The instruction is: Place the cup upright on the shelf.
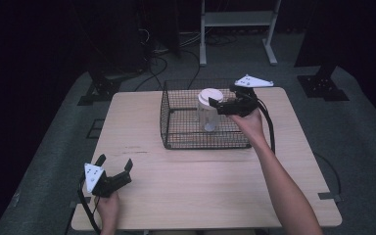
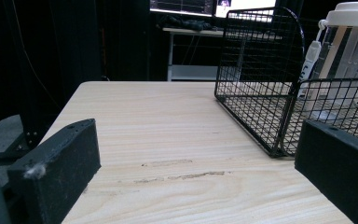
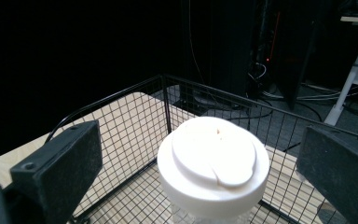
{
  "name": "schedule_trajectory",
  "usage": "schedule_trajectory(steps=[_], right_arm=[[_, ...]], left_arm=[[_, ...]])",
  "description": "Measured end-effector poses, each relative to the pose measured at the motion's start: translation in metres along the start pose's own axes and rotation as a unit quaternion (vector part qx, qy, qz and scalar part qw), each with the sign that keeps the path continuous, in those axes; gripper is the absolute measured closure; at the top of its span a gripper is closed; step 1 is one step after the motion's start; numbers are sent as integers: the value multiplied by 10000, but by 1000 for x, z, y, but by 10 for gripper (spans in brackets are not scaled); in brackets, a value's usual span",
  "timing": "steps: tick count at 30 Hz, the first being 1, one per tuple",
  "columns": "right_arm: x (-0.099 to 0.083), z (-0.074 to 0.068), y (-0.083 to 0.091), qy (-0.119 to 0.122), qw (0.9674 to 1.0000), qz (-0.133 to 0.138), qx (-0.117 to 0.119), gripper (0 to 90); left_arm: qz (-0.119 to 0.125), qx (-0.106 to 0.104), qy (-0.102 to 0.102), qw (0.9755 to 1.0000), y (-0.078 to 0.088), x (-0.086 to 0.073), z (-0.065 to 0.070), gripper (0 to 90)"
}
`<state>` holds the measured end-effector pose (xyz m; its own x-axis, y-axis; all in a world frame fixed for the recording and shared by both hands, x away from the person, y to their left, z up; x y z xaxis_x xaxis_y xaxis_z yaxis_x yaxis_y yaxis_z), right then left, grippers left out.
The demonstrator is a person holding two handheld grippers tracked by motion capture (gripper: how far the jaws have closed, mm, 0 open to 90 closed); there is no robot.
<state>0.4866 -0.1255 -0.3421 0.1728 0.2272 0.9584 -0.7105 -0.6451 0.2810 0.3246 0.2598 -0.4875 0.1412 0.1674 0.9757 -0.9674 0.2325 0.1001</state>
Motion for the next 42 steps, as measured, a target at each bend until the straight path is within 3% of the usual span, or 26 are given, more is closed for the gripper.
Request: schedule_trajectory(steps=[10, 42], right_arm=[[-11, -6, 12, -51, 9999, -65, 121, 0], [-35, -4, 54, -57, 9998, -135, 113, 0]], left_arm=[[-1, 7, -13, 10000, 0, 0, 0, 0], [-8, 38, -93, 9999, -1, 0, 1, 0]])
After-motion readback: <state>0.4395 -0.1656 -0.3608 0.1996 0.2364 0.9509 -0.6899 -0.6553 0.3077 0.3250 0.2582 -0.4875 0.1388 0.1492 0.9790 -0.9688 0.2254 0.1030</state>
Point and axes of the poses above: each handheld gripper's, and its own axes: y roughly backward along the jaws, x roughly out of its top, z roughly to its right, the point moved 5 cm from there along -y, roughly forward along the jaws, and after that the axes turned 7 degrees about y, right-handed, at the moved point
